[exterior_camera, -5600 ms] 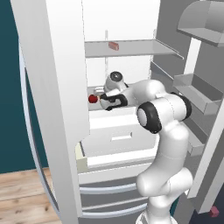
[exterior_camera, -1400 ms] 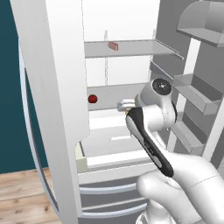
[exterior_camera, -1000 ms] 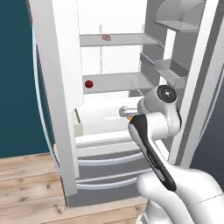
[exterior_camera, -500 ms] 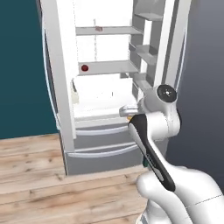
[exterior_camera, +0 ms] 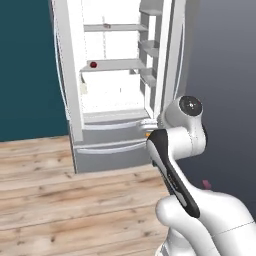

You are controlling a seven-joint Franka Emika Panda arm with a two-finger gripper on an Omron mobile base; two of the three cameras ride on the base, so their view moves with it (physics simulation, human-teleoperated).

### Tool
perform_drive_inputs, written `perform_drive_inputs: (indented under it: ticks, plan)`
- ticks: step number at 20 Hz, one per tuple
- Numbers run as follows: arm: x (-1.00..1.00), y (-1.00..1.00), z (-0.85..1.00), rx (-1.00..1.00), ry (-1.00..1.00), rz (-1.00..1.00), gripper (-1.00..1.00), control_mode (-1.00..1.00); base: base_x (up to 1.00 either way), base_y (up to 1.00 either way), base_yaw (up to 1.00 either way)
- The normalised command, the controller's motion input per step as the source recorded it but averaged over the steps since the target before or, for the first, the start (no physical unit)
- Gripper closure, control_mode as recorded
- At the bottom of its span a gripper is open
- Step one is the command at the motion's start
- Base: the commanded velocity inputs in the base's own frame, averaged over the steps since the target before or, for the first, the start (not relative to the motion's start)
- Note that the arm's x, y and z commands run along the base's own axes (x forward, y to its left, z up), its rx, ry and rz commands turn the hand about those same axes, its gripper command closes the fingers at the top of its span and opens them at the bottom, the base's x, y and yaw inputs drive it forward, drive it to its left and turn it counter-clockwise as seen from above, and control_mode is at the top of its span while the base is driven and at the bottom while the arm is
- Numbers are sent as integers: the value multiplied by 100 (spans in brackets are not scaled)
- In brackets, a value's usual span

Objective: Take the cheese, steak, and tomato from the fridge and place them on the plate on the dining counter to create an appetizer plate.

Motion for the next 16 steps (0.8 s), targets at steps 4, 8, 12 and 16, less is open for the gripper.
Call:
perform_drive_inputs:
  ticks: [4, 8, 12, 16]
  plan:
    - [0, 0, 0, 0, 0, 0, 100, 100, -100, 0, 0]
    - [0, 0, 0, 0, 0, 0, 100, 100, -100, 13, 0]
    - [0, 0, 0, 0, 0, 0, 100, 100, -100, 21, 0]
    - [0, 0, 0, 0, 0, 0, 100, 100, -100, 26, 2]
